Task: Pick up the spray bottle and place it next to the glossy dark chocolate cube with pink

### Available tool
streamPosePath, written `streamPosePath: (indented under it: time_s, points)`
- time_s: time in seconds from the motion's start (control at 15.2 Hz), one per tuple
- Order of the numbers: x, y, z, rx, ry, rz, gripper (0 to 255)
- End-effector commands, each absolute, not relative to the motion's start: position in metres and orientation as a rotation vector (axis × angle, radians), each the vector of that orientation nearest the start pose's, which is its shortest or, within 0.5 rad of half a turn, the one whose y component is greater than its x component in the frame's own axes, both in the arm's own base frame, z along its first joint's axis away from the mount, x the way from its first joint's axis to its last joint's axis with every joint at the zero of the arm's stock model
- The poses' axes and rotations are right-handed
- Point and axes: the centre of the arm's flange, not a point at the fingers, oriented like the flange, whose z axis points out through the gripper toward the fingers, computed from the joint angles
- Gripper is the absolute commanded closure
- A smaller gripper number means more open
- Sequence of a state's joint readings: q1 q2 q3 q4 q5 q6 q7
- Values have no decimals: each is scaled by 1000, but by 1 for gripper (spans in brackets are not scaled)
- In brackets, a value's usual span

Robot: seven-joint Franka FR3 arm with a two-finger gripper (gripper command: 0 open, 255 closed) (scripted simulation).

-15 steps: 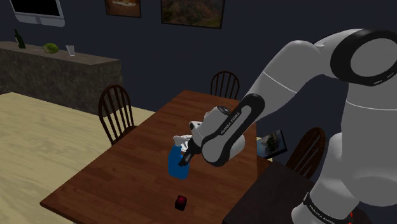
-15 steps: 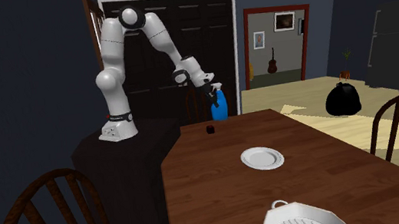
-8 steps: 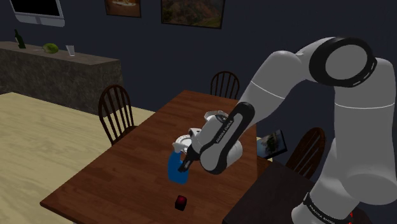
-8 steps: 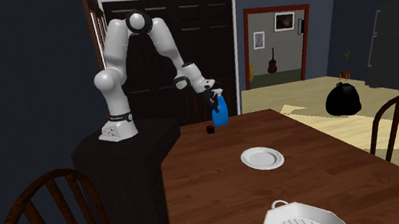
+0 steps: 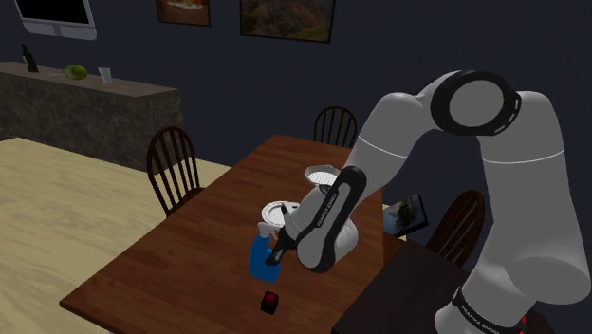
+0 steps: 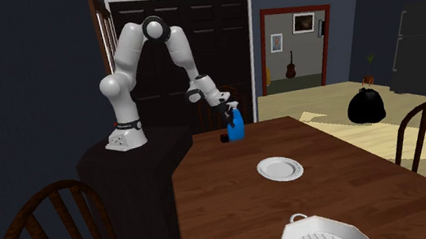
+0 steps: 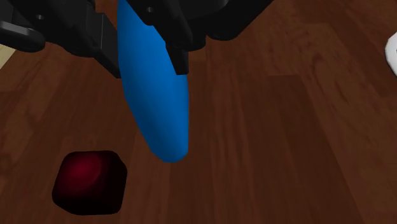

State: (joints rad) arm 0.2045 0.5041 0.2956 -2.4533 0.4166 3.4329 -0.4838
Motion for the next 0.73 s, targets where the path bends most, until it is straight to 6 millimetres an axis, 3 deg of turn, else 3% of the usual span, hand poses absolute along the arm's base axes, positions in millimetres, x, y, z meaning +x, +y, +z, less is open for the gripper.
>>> streamPosePath:
  time_s: [0.0, 0.53, 0.59, 0.66]
  points:
    - [454, 204, 140, -2865, -711, -683, 255]
    - [454, 204, 140, -2865, -711, -683, 255]
    - [454, 204, 140, -2865, -711, -683, 0]
    - [454, 204, 140, -2865, -711, -683, 0]
